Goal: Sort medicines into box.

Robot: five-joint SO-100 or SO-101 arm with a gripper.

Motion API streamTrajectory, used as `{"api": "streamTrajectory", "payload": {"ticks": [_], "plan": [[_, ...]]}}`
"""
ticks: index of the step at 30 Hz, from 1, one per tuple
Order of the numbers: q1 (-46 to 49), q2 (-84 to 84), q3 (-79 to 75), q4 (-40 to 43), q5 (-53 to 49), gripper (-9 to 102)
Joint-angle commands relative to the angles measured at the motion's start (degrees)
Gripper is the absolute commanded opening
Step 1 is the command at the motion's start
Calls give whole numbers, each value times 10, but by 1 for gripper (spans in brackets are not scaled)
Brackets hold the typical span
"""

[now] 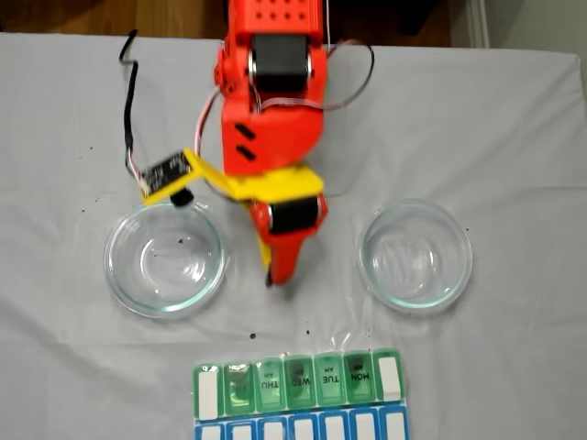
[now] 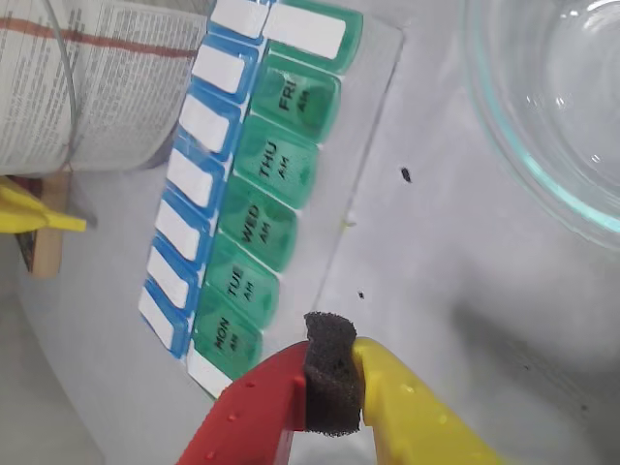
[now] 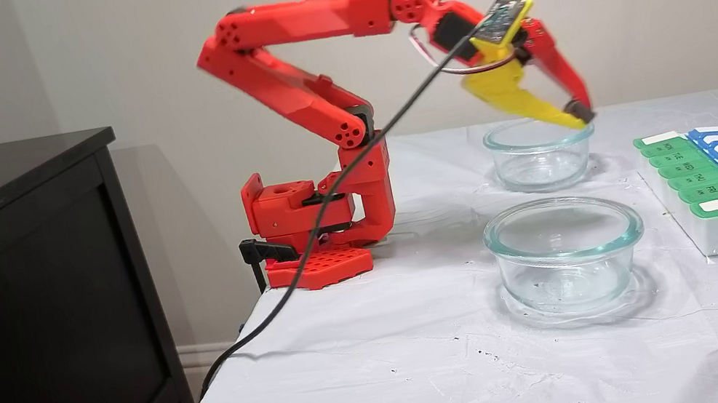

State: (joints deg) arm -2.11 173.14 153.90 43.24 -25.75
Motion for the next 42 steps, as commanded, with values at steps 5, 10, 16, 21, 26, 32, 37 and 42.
{"api": "streamTrajectory", "payload": {"ticks": [5, 10, 16, 21, 26, 32, 37, 42], "plan": [[-35, 105, 17, 149, -42, 0], [-62, 105, 58, 223, -44, 0], [-65, 104, 163, 226, 17, 0], [-47, 104, 173, 224, 33, 0], [-42, 104, 173, 224, 16, 5], [-30, 105, 173, 225, 13, 3], [-29, 105, 173, 225, 13, 1], [-29, 105, 173, 225, 13, 0]]}}
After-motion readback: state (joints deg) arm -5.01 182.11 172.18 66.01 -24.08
